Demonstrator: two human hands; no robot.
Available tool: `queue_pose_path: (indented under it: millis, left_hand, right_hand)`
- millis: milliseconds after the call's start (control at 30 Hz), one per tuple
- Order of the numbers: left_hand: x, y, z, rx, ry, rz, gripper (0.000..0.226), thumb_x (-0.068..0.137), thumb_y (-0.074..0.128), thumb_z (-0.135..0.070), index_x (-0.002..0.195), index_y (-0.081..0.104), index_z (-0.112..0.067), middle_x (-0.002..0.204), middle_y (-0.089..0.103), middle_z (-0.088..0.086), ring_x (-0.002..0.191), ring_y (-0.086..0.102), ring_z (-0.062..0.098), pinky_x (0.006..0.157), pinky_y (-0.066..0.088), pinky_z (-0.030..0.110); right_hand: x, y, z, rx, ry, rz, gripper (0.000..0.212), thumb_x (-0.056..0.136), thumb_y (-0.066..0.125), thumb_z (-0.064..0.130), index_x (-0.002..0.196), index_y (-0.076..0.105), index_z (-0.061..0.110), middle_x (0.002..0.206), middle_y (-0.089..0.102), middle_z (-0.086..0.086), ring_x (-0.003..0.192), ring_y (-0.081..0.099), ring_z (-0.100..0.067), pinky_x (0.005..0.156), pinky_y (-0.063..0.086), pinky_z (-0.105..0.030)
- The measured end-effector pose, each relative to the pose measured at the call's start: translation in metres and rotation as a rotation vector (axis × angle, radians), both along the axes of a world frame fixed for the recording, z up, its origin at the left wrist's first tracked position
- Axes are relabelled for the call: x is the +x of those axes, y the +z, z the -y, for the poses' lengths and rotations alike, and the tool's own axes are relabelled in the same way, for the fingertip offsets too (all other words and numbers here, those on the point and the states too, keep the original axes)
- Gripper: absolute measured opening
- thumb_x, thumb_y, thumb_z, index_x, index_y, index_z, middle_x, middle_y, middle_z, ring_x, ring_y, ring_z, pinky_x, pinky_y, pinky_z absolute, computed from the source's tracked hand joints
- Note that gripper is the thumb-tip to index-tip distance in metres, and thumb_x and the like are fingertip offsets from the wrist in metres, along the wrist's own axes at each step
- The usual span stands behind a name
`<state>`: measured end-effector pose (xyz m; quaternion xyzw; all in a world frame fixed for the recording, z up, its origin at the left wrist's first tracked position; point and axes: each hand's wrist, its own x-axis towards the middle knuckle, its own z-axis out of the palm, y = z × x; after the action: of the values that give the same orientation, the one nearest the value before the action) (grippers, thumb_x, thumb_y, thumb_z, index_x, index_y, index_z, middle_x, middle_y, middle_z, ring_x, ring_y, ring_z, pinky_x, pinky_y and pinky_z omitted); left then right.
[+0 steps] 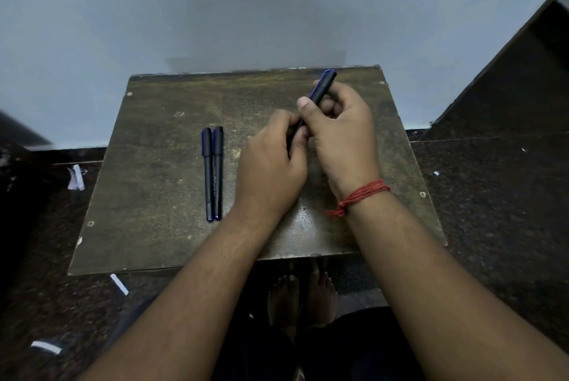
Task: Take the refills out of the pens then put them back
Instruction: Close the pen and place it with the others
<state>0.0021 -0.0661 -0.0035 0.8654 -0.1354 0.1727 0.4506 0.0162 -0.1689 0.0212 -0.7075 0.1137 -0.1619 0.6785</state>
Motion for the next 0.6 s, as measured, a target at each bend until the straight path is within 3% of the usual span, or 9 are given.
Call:
queue_pose_path:
  millis: [133,267,367,433,500,600]
  left_hand:
    - [0.000,-0.004,0.001,0.048,-0.006,0.003,0.012,0.094,0.057,-0.026,0.101,0.059,-0.016,0.081,0.067,0.000,0.070,0.063,0.026,0.061,0.051,0.046]
    - [-0.002,0.001,0.000,0.063,-0.008,0.015,0.016,0.093,0.059,-0.032,0.102,0.061,-0.019,0.079,0.066,-0.006,0.065,0.060,0.017,0.060,0.052,0.040]
    - [-0.001,0.005,-0.003,0.010,0.039,0.019,0.017,0.094,0.059,-0.031,0.103,0.063,-0.016,0.079,0.064,-0.010,0.065,0.059,0.010,0.060,0.052,0.036]
    - [0.003,0.006,-0.009,-0.032,0.096,0.007,0.015,0.096,0.059,-0.028,0.103,0.063,-0.015,0.078,0.062,-0.012,0.068,0.059,0.009,0.062,0.053,0.037]
    - [0.009,0.006,-0.015,-0.066,0.164,-0.008,0.011,0.097,0.058,-0.024,0.102,0.063,-0.016,0.077,0.060,-0.015,0.068,0.058,0.008,0.064,0.053,0.036]
    - [0.013,0.007,-0.021,-0.100,0.233,-0.028,0.008,0.096,0.057,-0.022,0.101,0.061,-0.018,0.075,0.058,-0.015,0.066,0.055,0.002,0.064,0.049,0.028]
  right_hand:
    - [0.000,0.000,0.005,-0.115,0.026,-0.055,0.009,0.088,0.072,0.019,0.083,0.068,0.025,0.067,0.061,-0.004,0.065,0.064,-0.022,0.069,0.059,-0.052]
    - [0.004,0.005,0.018,-0.196,-0.016,-0.085,0.005,0.090,0.069,0.024,0.085,0.070,0.025,0.069,0.066,-0.008,0.071,0.071,-0.030,0.068,0.059,-0.052]
    - [0.007,0.010,0.037,-0.469,-0.101,-0.045,0.009,0.091,0.065,0.029,0.092,0.069,0.021,0.069,0.056,0.004,0.071,0.061,-0.025,0.065,0.054,-0.035]
    - [0.006,0.010,0.045,-0.716,-0.094,-0.080,0.013,0.095,0.060,0.029,0.099,0.068,0.019,0.080,0.057,0.002,0.076,0.053,-0.020,0.060,0.036,-0.020]
    - [0.005,0.006,0.046,-0.916,-0.027,-0.166,0.021,0.098,0.056,0.029,0.107,0.067,0.014,0.095,0.063,-0.006,0.086,0.054,-0.023,0.063,0.031,-0.024]
    - [0.002,0.001,0.036,-1.080,0.073,-0.282,0.027,0.098,0.055,0.030,0.113,0.064,0.010,0.109,0.065,-0.013,0.101,0.062,-0.033,0.073,0.037,-0.030]
